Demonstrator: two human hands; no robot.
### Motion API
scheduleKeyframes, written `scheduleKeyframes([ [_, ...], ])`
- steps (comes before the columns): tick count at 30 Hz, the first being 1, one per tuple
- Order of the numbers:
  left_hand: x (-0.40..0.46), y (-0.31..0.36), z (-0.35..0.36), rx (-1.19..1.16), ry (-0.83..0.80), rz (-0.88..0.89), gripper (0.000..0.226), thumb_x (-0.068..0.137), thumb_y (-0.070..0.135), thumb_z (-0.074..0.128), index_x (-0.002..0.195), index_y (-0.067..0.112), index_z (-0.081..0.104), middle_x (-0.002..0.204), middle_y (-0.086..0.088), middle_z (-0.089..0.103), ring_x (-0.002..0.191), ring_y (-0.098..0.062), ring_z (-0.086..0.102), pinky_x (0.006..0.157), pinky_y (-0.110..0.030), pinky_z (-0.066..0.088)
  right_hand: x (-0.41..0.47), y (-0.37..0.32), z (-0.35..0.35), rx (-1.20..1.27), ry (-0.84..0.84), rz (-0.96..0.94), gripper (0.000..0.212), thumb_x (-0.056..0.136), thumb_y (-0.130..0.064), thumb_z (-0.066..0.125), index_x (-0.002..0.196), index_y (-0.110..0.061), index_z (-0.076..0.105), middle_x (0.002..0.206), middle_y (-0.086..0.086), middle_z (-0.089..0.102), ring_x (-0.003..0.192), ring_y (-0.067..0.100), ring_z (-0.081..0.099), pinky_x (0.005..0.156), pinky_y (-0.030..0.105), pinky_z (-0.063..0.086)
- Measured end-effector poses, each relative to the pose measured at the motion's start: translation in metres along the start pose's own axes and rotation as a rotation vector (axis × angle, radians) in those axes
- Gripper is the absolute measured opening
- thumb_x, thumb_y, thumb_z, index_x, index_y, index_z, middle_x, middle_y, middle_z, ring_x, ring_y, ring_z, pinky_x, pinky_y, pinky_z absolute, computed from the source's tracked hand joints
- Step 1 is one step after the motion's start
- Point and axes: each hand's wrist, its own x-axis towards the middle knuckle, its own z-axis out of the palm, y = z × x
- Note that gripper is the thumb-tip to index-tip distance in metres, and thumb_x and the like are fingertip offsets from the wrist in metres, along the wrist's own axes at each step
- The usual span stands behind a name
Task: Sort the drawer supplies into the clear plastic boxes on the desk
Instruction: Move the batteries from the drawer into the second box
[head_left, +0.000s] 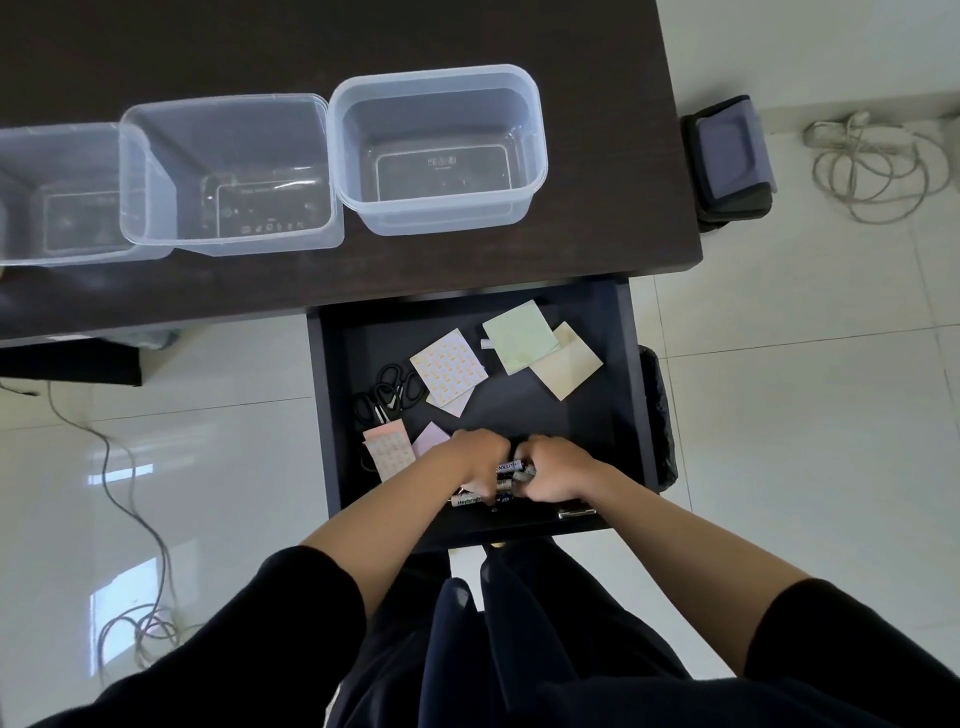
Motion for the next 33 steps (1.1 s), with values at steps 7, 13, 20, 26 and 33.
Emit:
scheduleKeyframes([
  [7,-0.004,0.004,-0.003,0.244,-0.121,0.035,0.021,0.074,0.016,0.062,0.095,0.014,0.060,0.077,0.000,0.055,0.077,-0.023,0.054,0.081,-0.033,0.030,-0.006,-0.007,0.006,0.078,-0.124,-0.016,0.035,0.078,-0.046,0.061,0.109,-0.028,0.060,0.108,-0.003,0.067,0.101,0.018,0.060,0.079,0.025,0.046],
  [13,-0.013,-0.003,0.009,0.241,-0.004,0.061,0.011,0.077,0.017,0.060,0.087,0.018,0.055,0.077,-0.001,0.062,0.083,-0.025,0.059,0.078,-0.033,0.026,-0.010,-0.007,0.001,0.260,-0.234,0.031,0.028,0.081,-0.036,0.064,0.105,-0.023,0.063,0.106,0.001,0.066,0.098,0.018,0.060,0.088,0.031,0.048],
  [20,-0.016,0.004,0.014,0.274,0.019,0.044,0.018,0.085,0.018,0.055,0.103,0.015,0.058,0.102,-0.006,0.065,0.098,-0.027,0.059,0.085,-0.037,0.032,-0.020,-0.001,-0.013,0.120,-0.248,-0.055,0.018,0.084,-0.034,0.066,0.079,-0.020,0.055,0.081,-0.002,0.059,0.078,0.017,0.055,0.066,0.026,0.041],
  [26,-0.009,0.004,0.013,0.257,0.040,-0.029,0.024,0.077,0.008,0.063,0.099,0.017,0.058,0.098,-0.002,0.066,0.098,-0.024,0.060,0.080,-0.035,0.029,-0.026,0.004,-0.023,0.042,-0.246,-0.020,0.027,0.083,-0.032,0.066,0.067,-0.020,0.048,0.067,-0.004,0.051,0.065,0.015,0.048,0.056,0.027,0.035],
  [33,-0.012,0.007,0.013,0.487,-0.059,-0.011,0.029,0.078,0.011,0.060,0.106,0.019,0.062,0.101,-0.002,0.065,0.103,-0.025,0.056,0.090,-0.037,0.028,-0.026,-0.004,-0.030,0.026,-0.312,0.022,0.022,0.081,-0.030,0.067,0.076,-0.014,0.054,0.064,-0.001,0.052,0.052,0.014,0.046,0.050,0.025,0.035],
])
